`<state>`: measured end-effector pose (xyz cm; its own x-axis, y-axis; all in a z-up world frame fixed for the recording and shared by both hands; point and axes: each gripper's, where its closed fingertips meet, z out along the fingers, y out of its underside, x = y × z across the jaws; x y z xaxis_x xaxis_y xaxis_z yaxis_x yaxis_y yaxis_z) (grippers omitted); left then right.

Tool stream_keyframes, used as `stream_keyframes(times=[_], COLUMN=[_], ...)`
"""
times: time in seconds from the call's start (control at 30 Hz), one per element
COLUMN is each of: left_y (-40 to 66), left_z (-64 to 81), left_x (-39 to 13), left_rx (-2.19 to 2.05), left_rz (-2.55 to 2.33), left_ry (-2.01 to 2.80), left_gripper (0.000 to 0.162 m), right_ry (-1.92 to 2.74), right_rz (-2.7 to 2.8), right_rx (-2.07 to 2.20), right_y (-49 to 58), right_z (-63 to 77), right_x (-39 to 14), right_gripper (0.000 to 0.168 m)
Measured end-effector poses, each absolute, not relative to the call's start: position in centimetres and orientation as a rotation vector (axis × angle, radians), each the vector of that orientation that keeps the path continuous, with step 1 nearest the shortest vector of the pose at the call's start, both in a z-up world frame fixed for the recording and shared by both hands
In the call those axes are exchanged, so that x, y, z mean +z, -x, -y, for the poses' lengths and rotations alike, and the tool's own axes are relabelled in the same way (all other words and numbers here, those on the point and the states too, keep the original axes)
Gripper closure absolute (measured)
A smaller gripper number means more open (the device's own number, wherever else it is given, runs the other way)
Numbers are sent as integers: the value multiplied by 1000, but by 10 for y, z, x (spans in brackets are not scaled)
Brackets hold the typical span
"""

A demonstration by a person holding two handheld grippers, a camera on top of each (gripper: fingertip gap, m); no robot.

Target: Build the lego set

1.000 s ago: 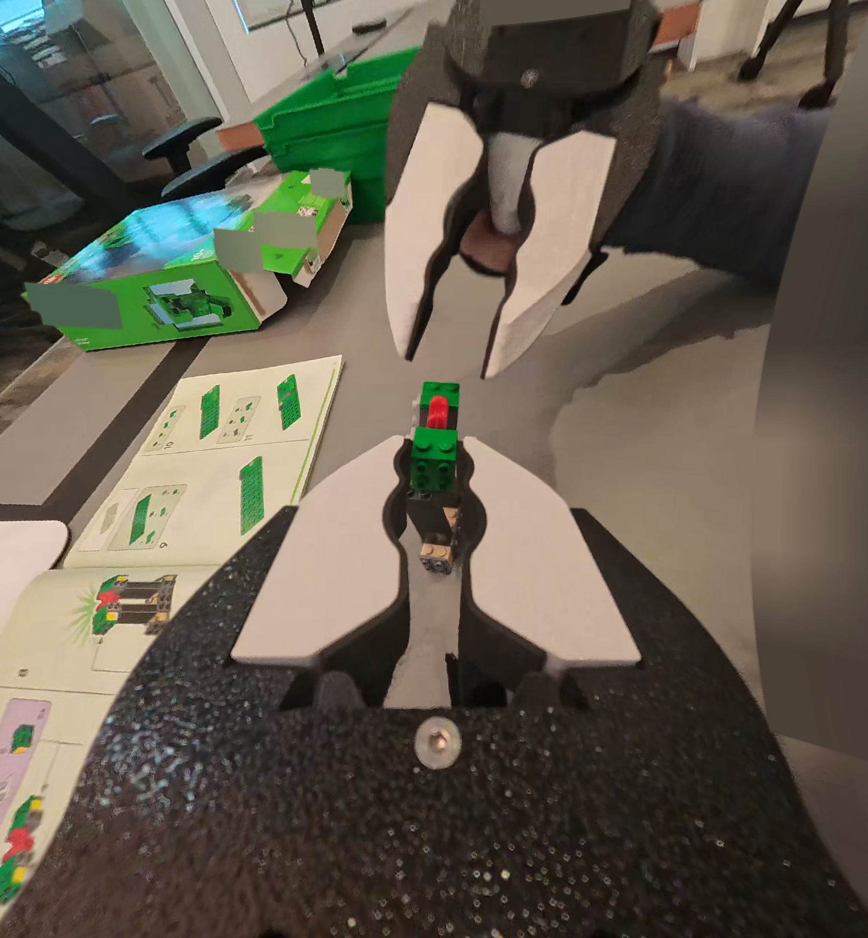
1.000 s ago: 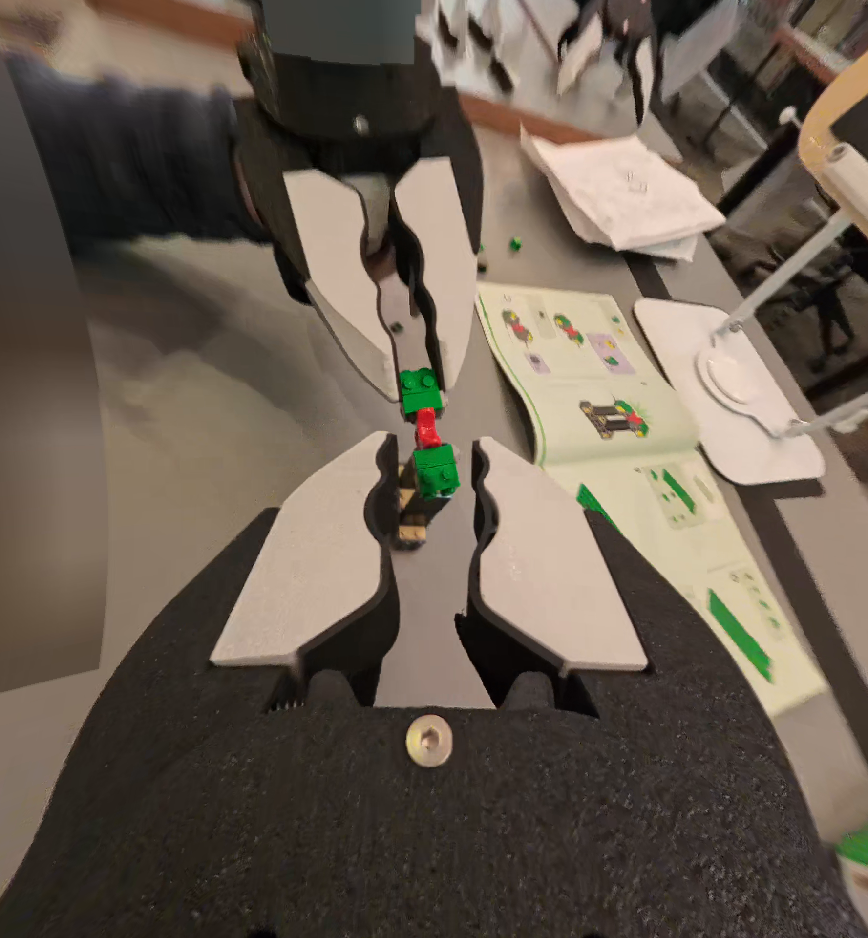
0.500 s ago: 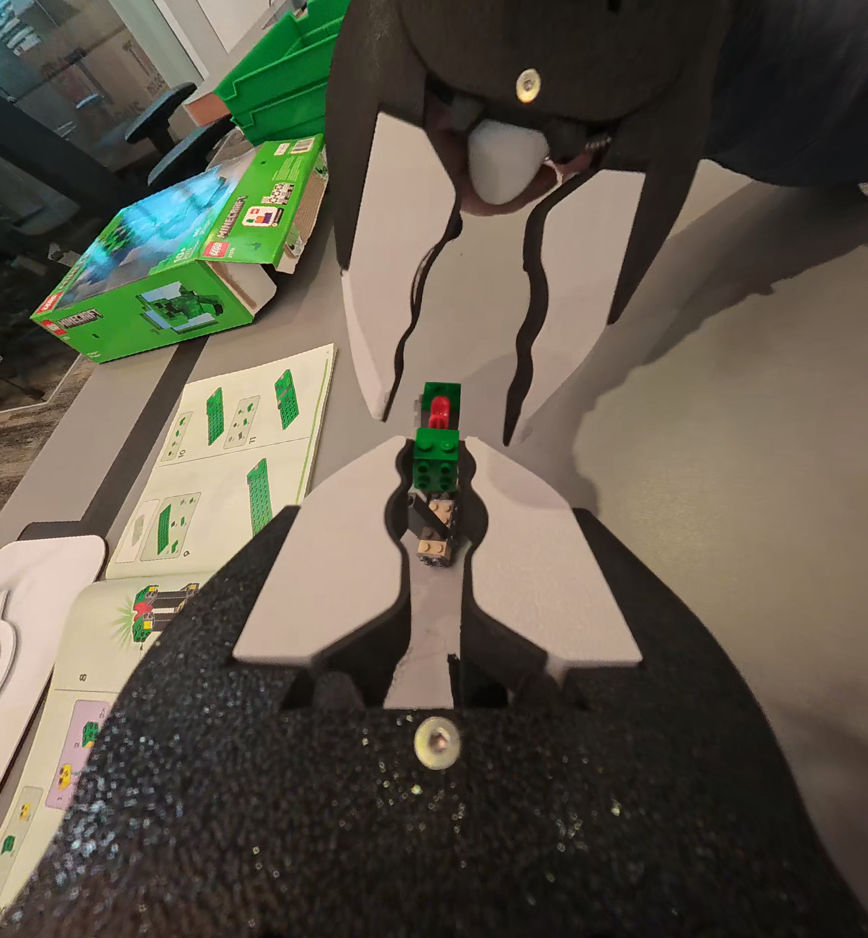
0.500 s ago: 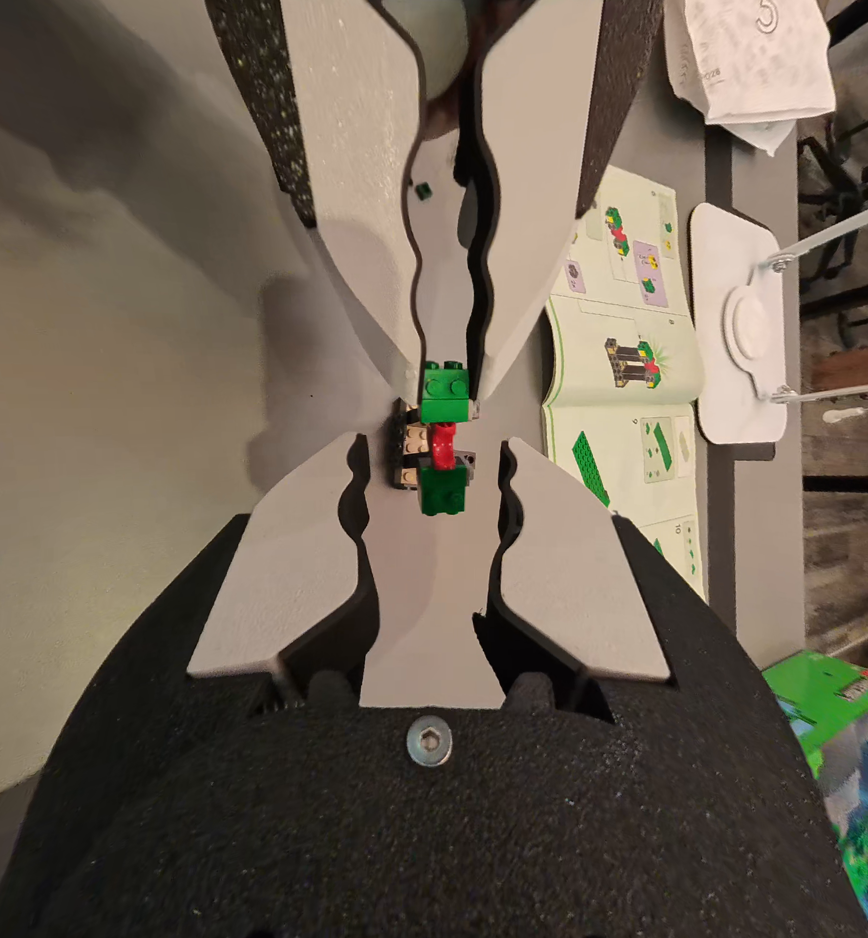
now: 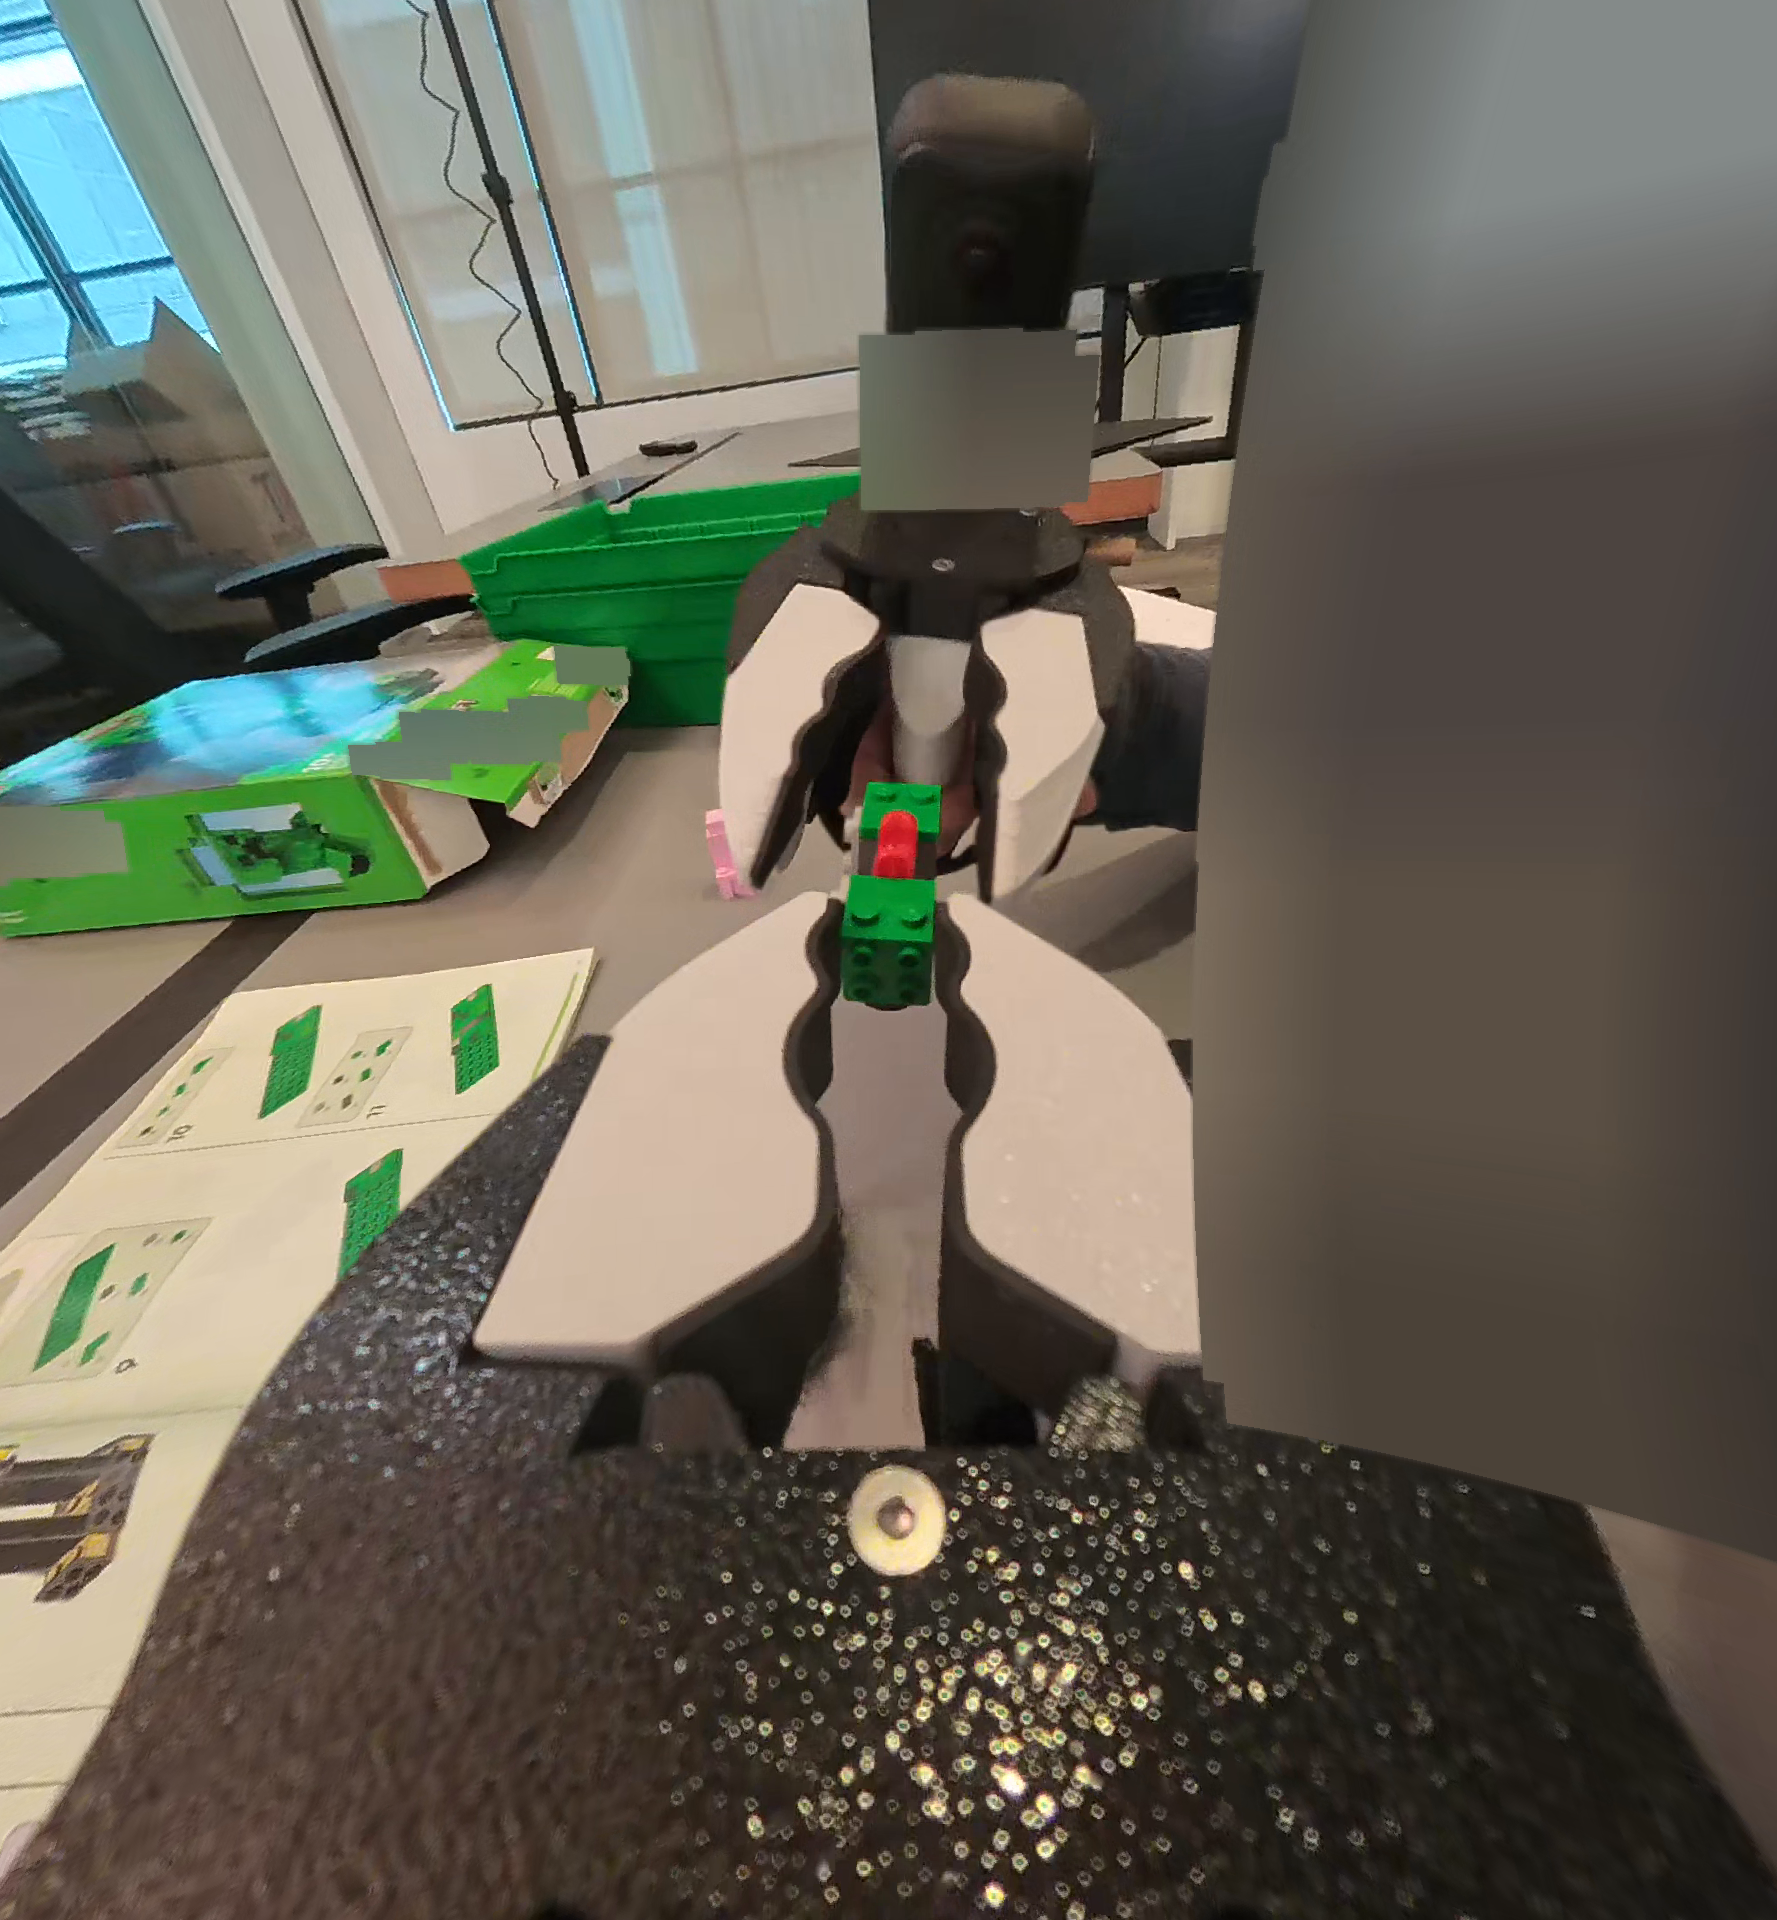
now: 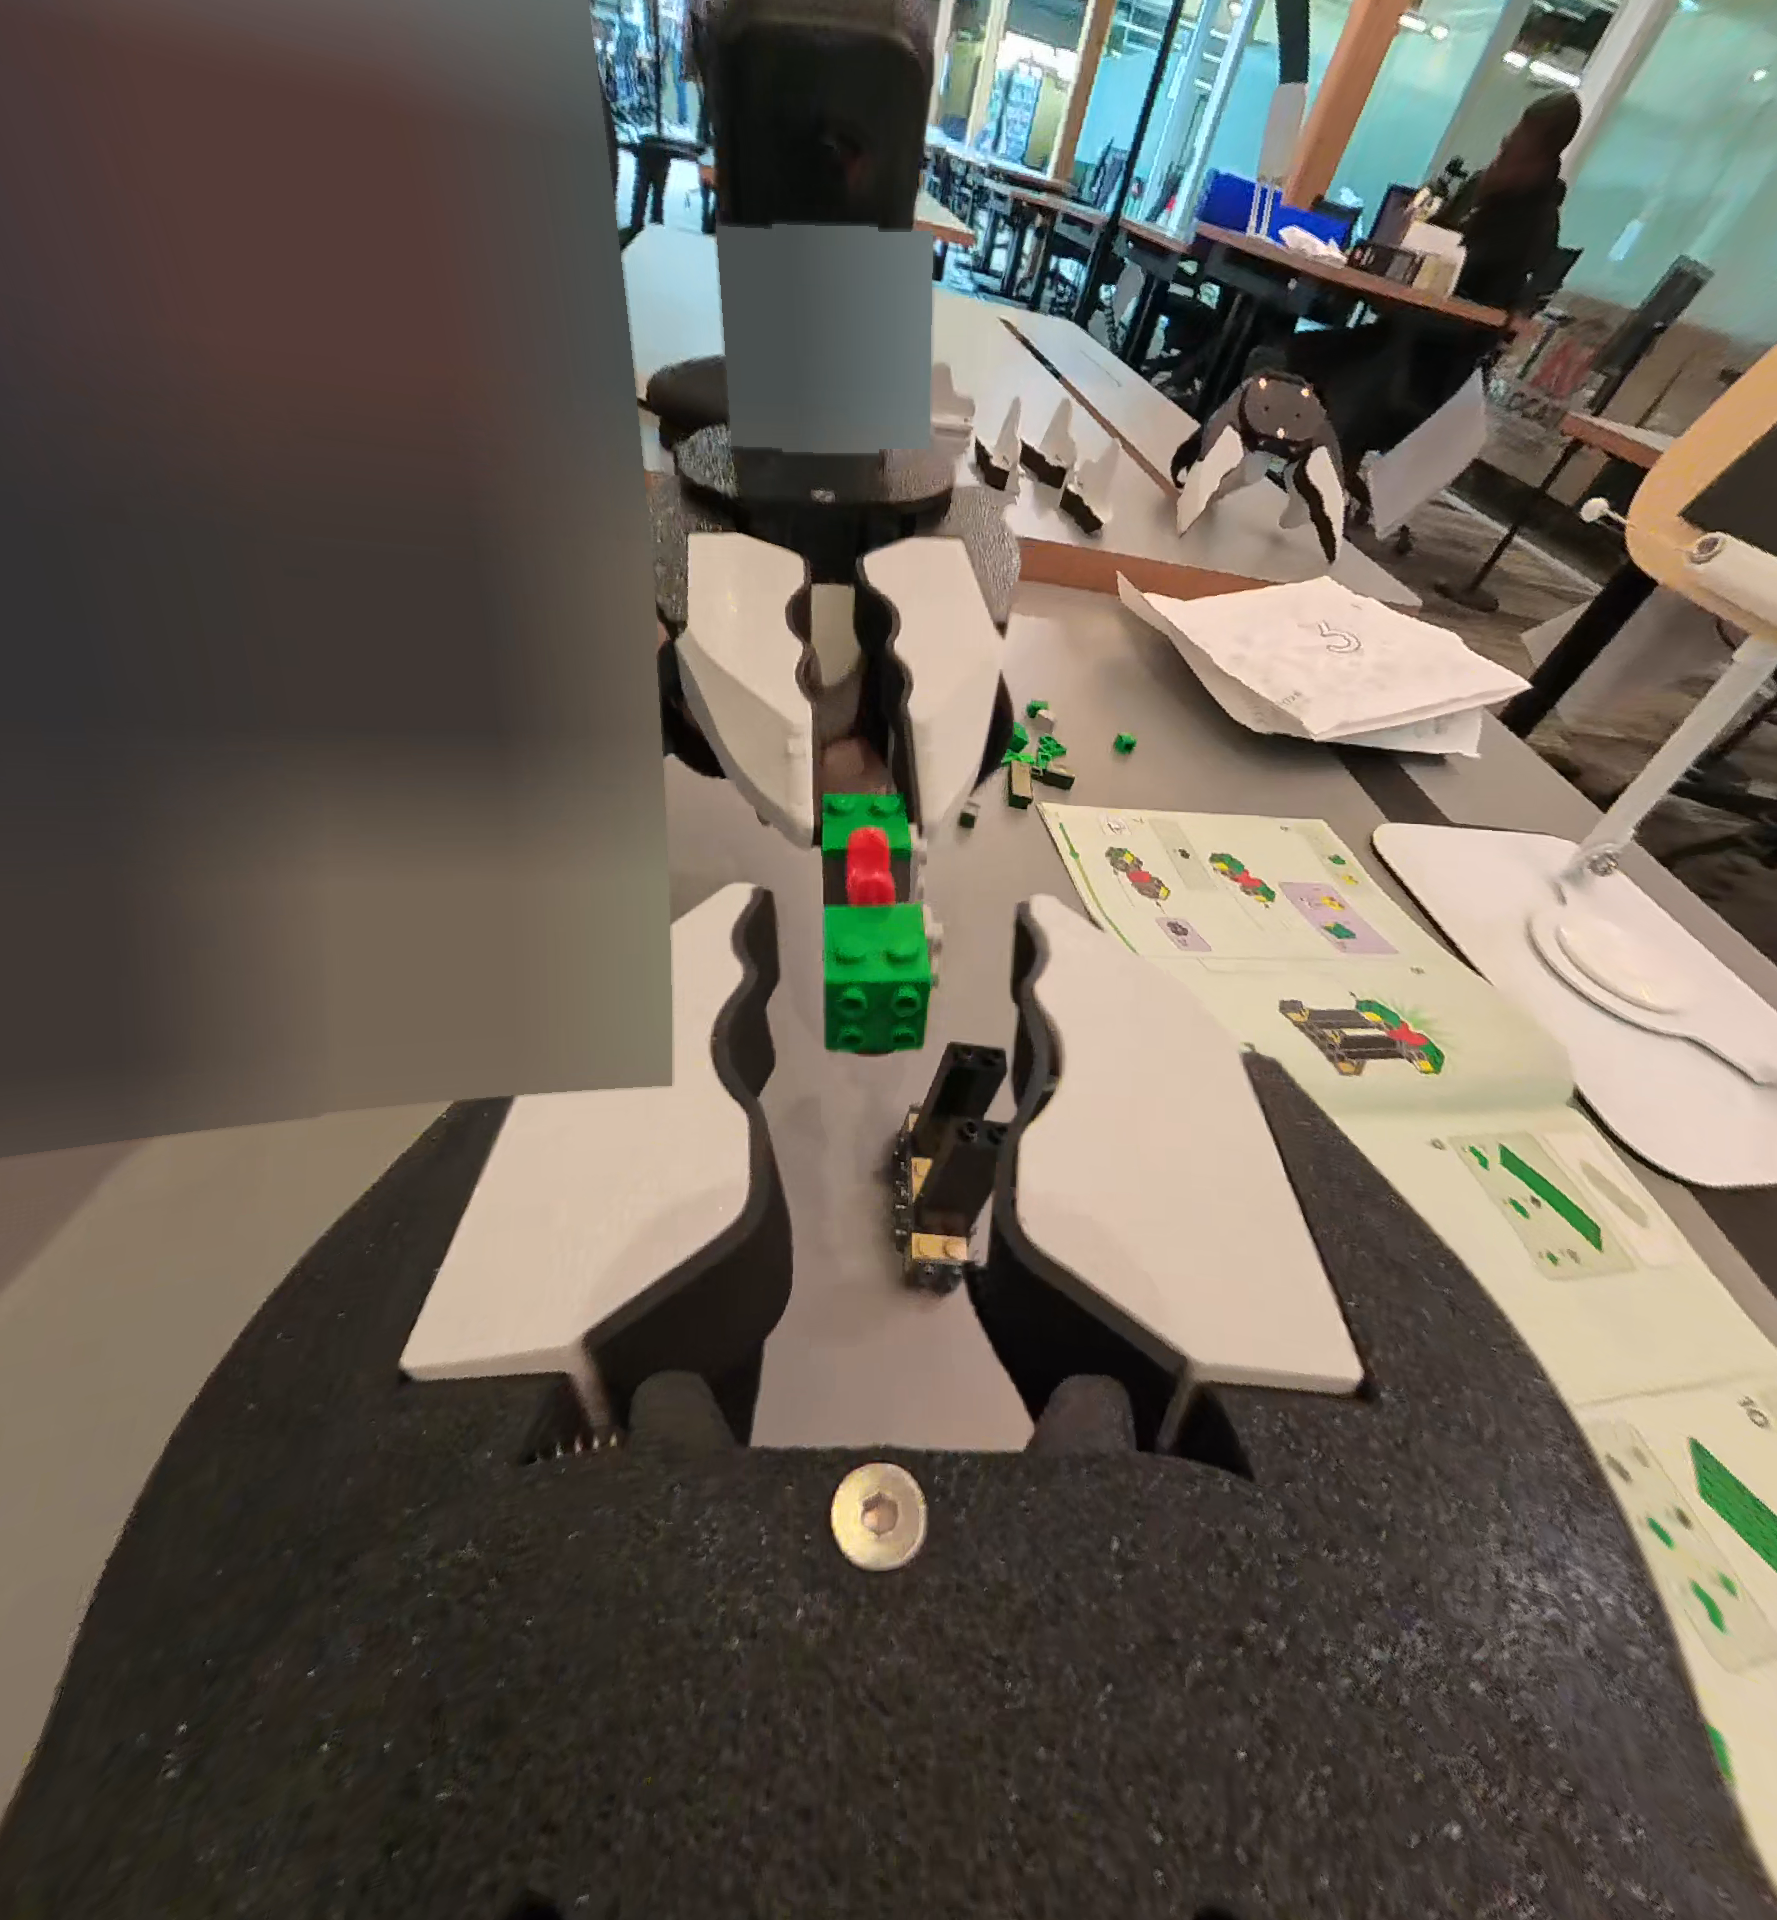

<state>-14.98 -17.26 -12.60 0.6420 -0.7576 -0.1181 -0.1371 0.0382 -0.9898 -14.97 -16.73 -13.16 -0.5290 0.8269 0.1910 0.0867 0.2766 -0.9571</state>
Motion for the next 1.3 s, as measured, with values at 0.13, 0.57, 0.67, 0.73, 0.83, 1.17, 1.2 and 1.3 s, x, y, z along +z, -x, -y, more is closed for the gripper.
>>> stream_keyframes(times=[0.13,0.57,0.67,0.73,0.83,1.17,1.2,1.3], left_y=[146,154,152,150,149,142,141,137], left_z=[171,165,163,163,163,166,166,168], left_x=[-127,-131,-138,-138,-137,-128,-126,-123], left_rx=[-566,86,146,169,182,209,218,232], left_rz=[-778,-949,-994,-1004,-1002,-973,-972,-974], left_ry=[1486,1402,1411,1401,1387,1294,1279,1240], left_gripper=[146,119,126,131,136,138,138,138], right_ry=[822,1177,1222,1224,1224,1200,1202,1197], right_rz=[1827,1708,1717,1725,1732,1703,1717,1739], right_rx=[1343,1780,1846,1867,1871,1907,1890,1904], right_y=[148,151,150,150,149,147,148,148], right_z=[168,155,158,160,162,166,167,174], right_x=[-131,-132,-134,-134,-135,-127,-128,-128], right_gripper=[147,147,147,147,147,109,108,110])
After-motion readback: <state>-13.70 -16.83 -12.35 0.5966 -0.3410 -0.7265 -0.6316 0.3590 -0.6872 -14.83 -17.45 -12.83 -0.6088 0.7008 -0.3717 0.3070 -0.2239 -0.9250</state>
